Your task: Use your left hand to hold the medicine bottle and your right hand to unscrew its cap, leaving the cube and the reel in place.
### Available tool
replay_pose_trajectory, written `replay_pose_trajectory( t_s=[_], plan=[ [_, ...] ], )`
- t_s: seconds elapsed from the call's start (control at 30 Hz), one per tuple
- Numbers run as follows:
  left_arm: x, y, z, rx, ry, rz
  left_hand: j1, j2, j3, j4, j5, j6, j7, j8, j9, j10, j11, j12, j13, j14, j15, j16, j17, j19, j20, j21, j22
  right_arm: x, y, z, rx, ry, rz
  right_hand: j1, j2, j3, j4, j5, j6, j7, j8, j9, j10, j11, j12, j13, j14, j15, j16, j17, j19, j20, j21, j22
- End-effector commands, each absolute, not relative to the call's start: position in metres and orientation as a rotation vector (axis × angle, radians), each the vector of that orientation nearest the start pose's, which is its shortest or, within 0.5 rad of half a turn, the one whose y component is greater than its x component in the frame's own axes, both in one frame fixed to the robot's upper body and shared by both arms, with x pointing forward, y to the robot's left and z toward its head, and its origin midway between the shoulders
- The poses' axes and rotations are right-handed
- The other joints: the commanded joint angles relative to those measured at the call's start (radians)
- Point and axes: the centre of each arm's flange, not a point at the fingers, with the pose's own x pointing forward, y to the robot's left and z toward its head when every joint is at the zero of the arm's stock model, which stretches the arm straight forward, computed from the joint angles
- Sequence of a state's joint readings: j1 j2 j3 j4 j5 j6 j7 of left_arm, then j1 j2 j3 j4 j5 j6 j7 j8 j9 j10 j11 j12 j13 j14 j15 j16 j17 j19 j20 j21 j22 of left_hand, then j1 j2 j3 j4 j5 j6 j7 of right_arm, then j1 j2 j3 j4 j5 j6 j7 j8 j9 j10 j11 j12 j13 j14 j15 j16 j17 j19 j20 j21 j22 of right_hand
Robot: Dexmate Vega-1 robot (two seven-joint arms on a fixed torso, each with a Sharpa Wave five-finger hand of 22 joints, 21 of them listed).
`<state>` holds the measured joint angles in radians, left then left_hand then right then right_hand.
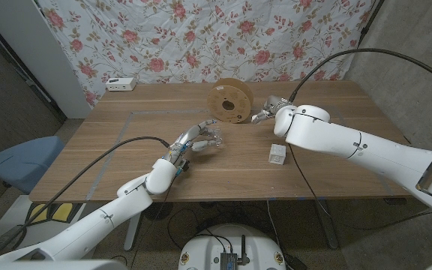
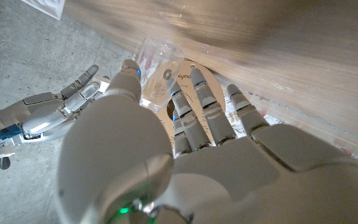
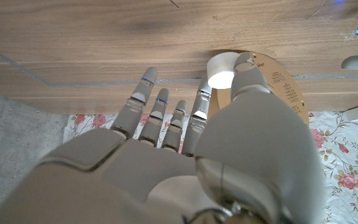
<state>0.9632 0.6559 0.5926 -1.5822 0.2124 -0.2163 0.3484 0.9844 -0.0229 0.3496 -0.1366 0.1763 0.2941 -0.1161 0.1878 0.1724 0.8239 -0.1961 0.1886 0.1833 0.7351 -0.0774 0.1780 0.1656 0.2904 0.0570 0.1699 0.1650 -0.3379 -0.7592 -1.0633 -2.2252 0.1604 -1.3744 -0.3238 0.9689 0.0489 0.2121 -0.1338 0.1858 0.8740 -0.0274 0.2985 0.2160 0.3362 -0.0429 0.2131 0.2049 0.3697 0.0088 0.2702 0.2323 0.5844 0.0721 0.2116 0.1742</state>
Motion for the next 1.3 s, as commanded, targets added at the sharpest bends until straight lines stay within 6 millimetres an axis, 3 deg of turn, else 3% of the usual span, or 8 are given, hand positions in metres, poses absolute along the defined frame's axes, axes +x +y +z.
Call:
replay_pose_trajectory(
  t_s=[0.03,0.33,1.3],
  plan=[
    [0.592,0.191,-0.091,0.832,-0.752,-0.129,-0.001,0.002,-0.006,-0.002,0.008,0.002,-0.011,-0.005,0.003,0.003,-0.004,0.004,0.002,-0.008,-0.144,-0.002,0.002,-0.012,-0.015,0.000,0.005,0.543,-0.136,0.037,-1.186,-0.125,-0.156,-0.006,0.002,-0.005,0.000,0.003,0.024,-0.011,0.004,0.003,0.011,0.001,0.000,0.000,0.006,-0.006,0.006,0.003,0.010,0.002,0.005,0.004],
    [0.594,0.189,-0.095,0.830,-0.745,-0.138,-0.002,-0.004,-0.015,-0.004,0.009,-0.001,-0.018,-0.005,0.003,-0.001,-0.004,0.003,0.002,-0.026,-0.145,-0.006,0.001,-0.044,-0.027,0.000,0.005,0.551,-0.135,0.032,-1.204,-0.109,-0.145,-0.012,0.002,-0.007,0.002,0.004,0.026,-0.012,0.002,0.003,0.013,0.003,-0.001,0.000,0.007,-0.007,0.006,0.003,0.012,0.001,0.004,0.004],
    [0.605,0.188,-0.094,0.847,-0.710,-0.156,-0.008,-0.001,-0.037,0.000,0.013,-0.011,-0.030,-0.007,0.003,-0.028,-0.001,-0.002,0.002,-0.073,-0.143,-0.006,0.001,-0.059,-0.026,0.011,0.005,0.569,-0.127,0.010,-1.261,-0.122,-0.175,-0.025,-0.001,-0.014,0.002,0.005,0.029,-0.017,-0.001,0.003,0.020,0.000,-0.002,0.000,0.014,-0.021,0.008,0.003,0.014,-0.002,0.002,0.004]
  ],
)
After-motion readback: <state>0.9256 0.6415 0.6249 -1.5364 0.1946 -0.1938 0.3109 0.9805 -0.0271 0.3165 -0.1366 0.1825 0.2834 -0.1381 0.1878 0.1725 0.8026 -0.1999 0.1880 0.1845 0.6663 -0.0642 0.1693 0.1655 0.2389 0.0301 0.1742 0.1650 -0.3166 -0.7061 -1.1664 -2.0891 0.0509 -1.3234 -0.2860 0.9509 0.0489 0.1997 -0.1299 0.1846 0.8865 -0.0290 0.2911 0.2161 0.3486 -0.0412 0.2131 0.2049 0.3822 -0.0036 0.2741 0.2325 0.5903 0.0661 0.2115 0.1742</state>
